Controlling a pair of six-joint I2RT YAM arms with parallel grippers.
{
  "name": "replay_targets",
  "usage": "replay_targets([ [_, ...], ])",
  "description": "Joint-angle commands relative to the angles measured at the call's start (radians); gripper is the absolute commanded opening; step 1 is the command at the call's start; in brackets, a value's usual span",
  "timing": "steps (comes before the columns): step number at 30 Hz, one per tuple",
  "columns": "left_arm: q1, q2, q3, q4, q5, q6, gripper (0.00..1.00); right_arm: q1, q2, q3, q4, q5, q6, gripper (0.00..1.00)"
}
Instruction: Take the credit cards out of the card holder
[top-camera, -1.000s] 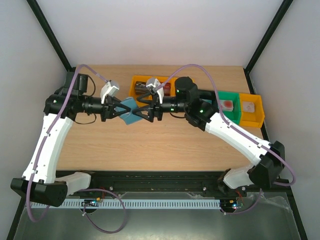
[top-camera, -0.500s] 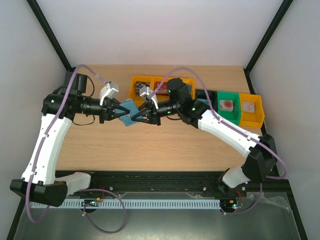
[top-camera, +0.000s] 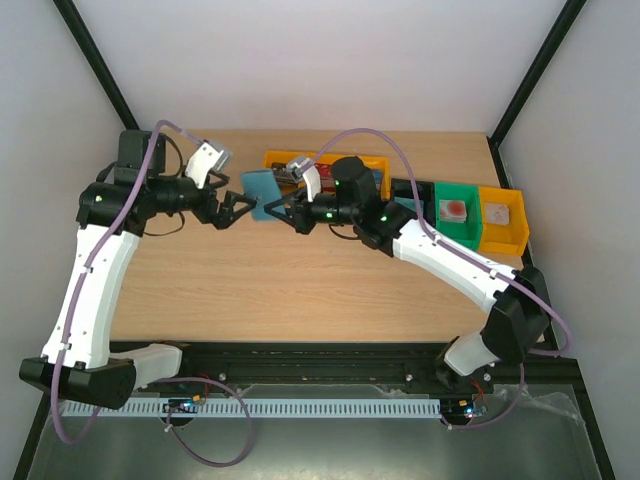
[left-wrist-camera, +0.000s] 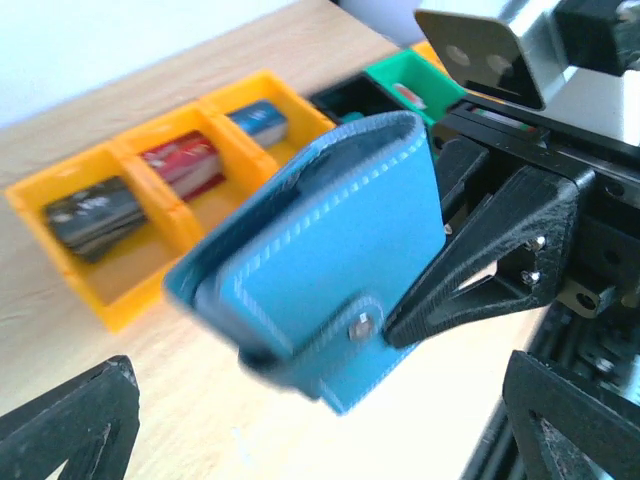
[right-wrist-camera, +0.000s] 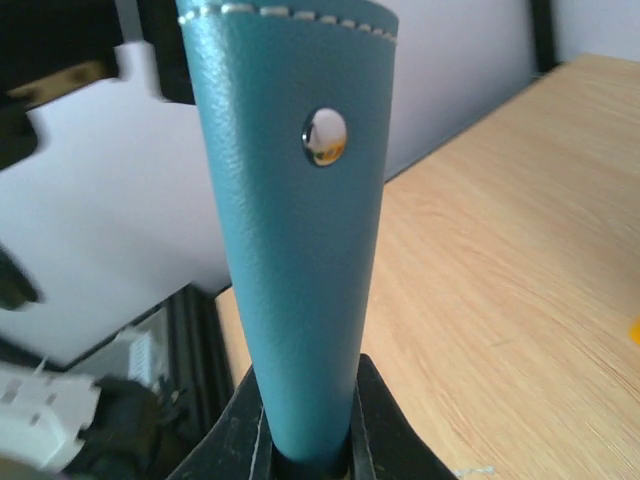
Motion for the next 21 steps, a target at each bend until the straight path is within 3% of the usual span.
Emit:
replay_targets([
  [1, -0.001, -0.008, 0.057, 0.049, -0.191, -0.081, 0.99, 0.003, 0.012, 0.044, 0.067, 0.276, 0.191, 0.02],
  [9, -0.002, -0.008, -0.040, 0.157, -0.272, -0.193, 0.99, 0.070, 0.045, 0.105, 0.061, 0.445, 0.253, 0.02],
  [16, -0.003, 0.008, -0.068, 0.204, -0.236, -0.244, 0.99, 0.092, 0.049, 0.121, 0.042, 0.426, 0.215, 0.02],
  [21, -0.015, 0.014, -0.071, 0.223, -0.131, -0.252, 0.99, 0.098, 0.063, 0.138, 0.027, 0.431, 0.215, 0.02],
])
